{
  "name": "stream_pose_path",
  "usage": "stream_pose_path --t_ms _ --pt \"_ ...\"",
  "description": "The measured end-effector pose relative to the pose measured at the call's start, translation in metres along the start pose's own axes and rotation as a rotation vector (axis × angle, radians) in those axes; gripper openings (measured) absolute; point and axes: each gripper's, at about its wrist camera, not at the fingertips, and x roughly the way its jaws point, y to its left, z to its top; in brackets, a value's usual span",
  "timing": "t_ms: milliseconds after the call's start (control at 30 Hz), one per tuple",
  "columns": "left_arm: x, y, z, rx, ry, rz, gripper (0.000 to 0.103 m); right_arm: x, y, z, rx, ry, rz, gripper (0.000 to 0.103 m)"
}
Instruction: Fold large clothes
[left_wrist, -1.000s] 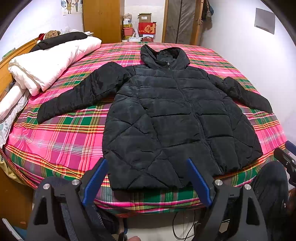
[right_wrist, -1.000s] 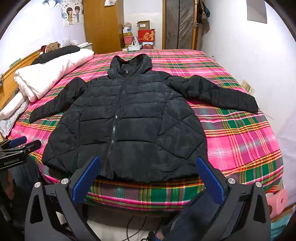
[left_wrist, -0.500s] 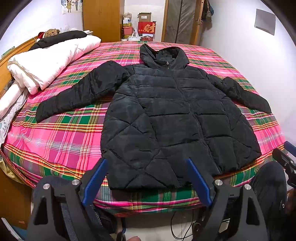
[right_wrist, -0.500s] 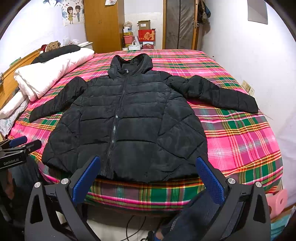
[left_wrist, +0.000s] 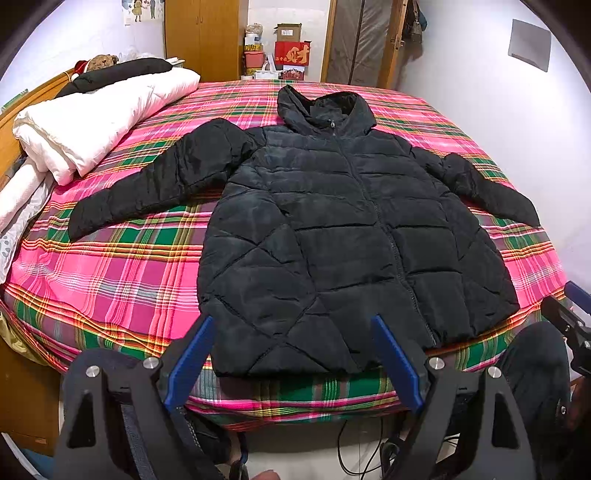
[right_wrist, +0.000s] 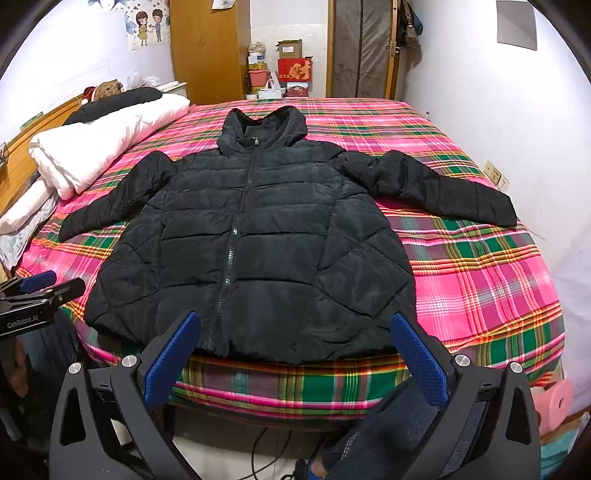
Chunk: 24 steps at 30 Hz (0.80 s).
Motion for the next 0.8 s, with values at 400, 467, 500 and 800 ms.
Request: stream_pose_path --t_ms 400,467,500,800 --pt "0.0008 0.0022 0.0007 -0.004 0.006 -0.002 0.087 0.0007 0.0014 0.0004 -0.003 0.004 -0.002 0.102" --pt "0.0008 0.0022 0.0007 -0.004 0.005 -0.002 0.087 0.0008 0.0016 0.0005 -0.003 0.004 -0.001 0.102" --pt "0.0008 0.0022 0.0006 -0.005 0.005 -0.002 0.087 0.0009 0.0017 0.0004 -0.004 0.004 -0.002 0.102" --pt "0.0034 0.0048 0.0002 -0.009 0.013 -0.006 0.087 0.0023 0.0015 0.0008 -0.007 0.010 0.000 0.102"
